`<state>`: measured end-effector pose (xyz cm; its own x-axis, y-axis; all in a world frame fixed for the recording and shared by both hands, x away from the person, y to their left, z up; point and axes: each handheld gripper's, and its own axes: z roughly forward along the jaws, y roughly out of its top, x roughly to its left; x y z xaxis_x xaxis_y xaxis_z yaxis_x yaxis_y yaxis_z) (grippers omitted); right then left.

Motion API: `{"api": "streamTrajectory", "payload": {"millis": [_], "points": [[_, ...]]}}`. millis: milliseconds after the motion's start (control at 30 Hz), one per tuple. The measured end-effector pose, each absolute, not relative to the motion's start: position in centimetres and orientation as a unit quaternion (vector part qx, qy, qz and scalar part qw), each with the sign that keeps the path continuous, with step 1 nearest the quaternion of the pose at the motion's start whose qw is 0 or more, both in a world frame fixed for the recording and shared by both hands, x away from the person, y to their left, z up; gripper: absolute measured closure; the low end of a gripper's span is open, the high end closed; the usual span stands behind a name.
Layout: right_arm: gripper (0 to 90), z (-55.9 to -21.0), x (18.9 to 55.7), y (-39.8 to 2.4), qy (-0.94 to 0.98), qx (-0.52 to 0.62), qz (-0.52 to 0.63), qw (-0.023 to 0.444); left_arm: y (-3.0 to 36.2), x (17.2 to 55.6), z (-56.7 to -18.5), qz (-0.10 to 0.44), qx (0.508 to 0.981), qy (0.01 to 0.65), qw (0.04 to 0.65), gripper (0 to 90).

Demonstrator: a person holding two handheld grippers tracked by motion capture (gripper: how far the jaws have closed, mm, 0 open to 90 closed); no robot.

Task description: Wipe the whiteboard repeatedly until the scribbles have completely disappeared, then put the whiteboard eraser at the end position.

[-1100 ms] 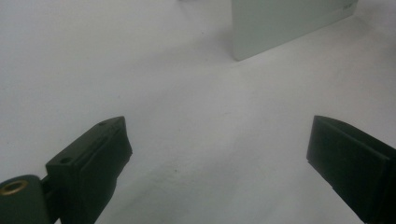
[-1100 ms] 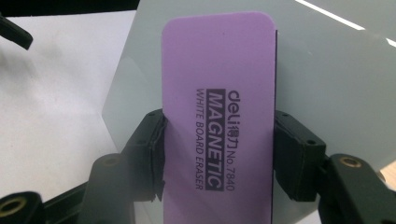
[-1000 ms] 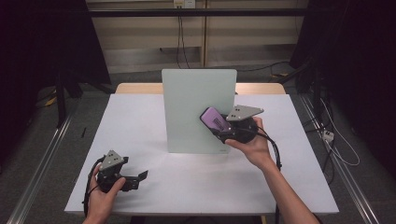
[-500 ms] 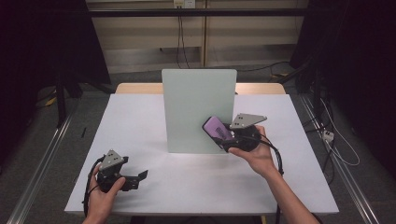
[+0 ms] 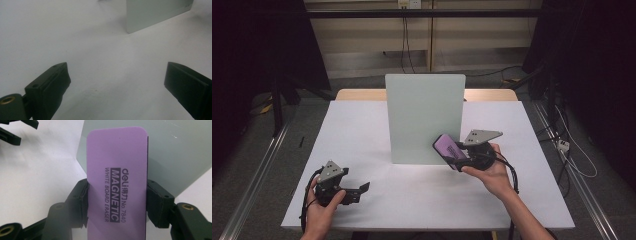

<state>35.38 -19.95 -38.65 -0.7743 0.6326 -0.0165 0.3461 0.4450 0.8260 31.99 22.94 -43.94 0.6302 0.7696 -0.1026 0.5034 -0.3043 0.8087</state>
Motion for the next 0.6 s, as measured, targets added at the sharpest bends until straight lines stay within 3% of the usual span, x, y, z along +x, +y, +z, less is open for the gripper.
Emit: {"api": "streamTrajectory", "payload": {"millis": [600], "points": [[41.8,-39.8,33.4,-21.0,0.844,0.296,0.431,0.117,23.2,32.0,-44.1,0.151,0.793,0.406,0.428,6.1]]}}
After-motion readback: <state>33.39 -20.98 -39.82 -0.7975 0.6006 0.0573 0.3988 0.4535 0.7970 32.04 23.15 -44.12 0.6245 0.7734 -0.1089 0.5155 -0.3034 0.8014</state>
